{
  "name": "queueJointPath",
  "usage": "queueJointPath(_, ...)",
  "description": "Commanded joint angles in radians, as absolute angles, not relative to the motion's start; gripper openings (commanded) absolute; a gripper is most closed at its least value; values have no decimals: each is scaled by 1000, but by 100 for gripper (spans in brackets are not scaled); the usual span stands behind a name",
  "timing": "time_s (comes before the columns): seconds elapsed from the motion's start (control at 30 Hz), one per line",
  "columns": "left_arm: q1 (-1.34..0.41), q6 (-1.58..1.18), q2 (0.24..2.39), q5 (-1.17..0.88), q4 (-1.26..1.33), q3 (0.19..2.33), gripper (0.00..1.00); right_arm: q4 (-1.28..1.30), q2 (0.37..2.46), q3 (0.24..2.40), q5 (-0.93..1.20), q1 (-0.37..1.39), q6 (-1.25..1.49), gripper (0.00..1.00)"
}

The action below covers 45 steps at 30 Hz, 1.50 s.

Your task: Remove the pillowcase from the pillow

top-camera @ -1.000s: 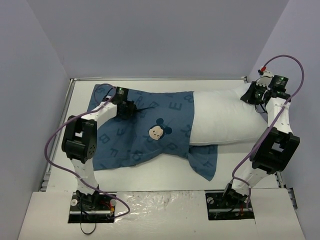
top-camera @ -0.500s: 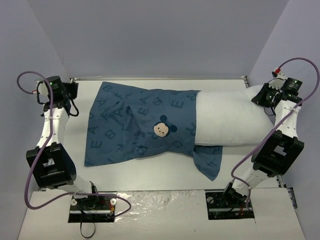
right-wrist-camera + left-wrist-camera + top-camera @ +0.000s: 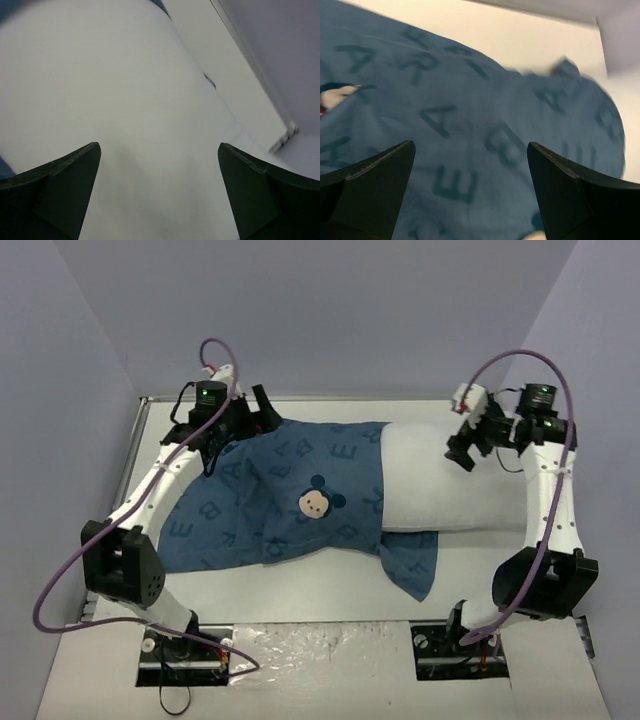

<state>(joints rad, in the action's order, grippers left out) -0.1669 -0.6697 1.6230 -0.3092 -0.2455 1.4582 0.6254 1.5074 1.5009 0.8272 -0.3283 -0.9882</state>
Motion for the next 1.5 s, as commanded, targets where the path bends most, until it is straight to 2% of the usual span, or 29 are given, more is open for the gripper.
queueJointPath(0.0,-274,-263,1389,-198,-301,1420,94,968,1459,1569,852,-131,-1467,100)
queueJointPath(0.07,-275,-293,1277,-198,-168,1312,94,1051,1450,1554,770,-39,-1511,100)
queueJointPath(0.13,-265,-343,1218,-259,-62,1162,94,1011,1378,1472,711,81,-1468,100)
queueJointPath(0.2,-273,-359,1192,-276,-107,1134,94,871,1295,1407,570,173,-1392,100)
queueJointPath(0.3,-372,-351,1178,-181,-288,1137,94,850,1250,1336,489,234,-1368,100)
queueJointPath(0.33,-406,-386,1151,-114,-302,1100,94,847,1241,1300,489,244,-1358,100)
queueJointPath(0.53,-652,-416,1095,-41,-232,970,94,672,1108,1108,364,359,-1292,100)
queueJointPath(0.67,-817,-382,1036,58,-169,855,94,635,1071,1004,328,367,-1282,100)
queueJointPath(0.8,-991,-376,994,274,-139,772,94,505,1049,896,211,367,-1223,100)
queueJointPath(1.07,-1028,-387,1156,488,-68,690,94,364,1046,792,178,345,-1221,100)
queueJointPath(1.23,-983,-342,1304,560,0,722,99,324,1084,795,207,299,-1220,92)
queueJointPath(1.3,-927,-344,1350,520,60,719,86,301,1098,787,210,295,-1220,88)
queueJointPath(1.37,-869,-344,1368,468,98,710,66,273,1112,772,210,293,-1212,85)
queueJointPath(1.4,-855,-351,1373,463,127,707,39,261,1118,766,203,295,-1207,81)
queueJointPath(1.47,-815,-350,1365,419,140,709,17,227,1143,755,190,293,-1190,75)
